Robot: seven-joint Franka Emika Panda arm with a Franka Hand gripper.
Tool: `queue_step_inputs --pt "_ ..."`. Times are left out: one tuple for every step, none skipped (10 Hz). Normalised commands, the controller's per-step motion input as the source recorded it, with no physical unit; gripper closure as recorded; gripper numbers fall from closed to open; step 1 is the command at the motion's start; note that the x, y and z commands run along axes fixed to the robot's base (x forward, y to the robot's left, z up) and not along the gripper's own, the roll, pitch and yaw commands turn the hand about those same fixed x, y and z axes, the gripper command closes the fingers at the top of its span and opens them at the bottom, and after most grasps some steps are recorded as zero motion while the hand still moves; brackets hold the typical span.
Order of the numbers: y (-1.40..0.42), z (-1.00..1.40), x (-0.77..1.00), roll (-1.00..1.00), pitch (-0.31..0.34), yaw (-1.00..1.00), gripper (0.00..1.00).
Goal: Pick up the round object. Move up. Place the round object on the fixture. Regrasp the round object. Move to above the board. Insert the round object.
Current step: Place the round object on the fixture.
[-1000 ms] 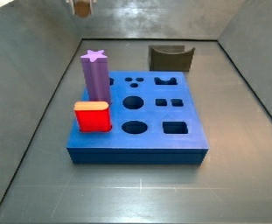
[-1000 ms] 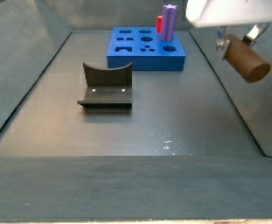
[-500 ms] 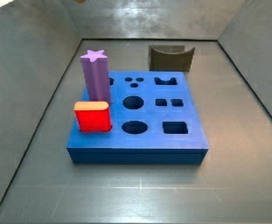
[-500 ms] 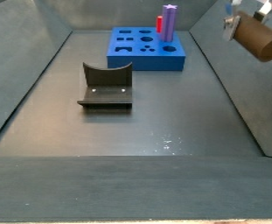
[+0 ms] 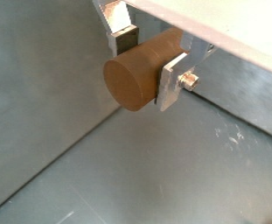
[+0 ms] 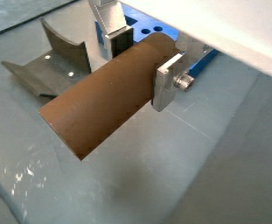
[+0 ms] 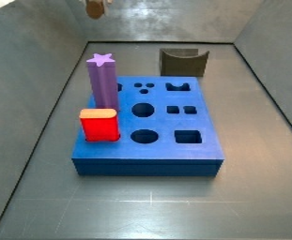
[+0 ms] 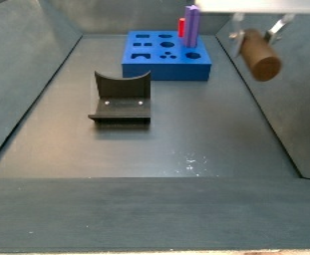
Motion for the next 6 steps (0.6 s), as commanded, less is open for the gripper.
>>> queue_step_inputs --pt "-0.10 -0.32 1.00 0.04 0.038 -0.20 1.00" --pt "-0.09 -0.30 1.00 0.00 0.038 -0.13 1.00" --pt "-0.08 -0.28 1.00 -0.04 0.034 -0.07 1.00" --pt "-0.08 -0.27 1.00 -0.07 0.026 -0.03 1.00" --pt "-0.07 -0.25 1.00 -0.09 0.018 -0.01 1.00" --pt "-0.07 -0.24 1.00 -0.11 -0.001 0.01 1.00"
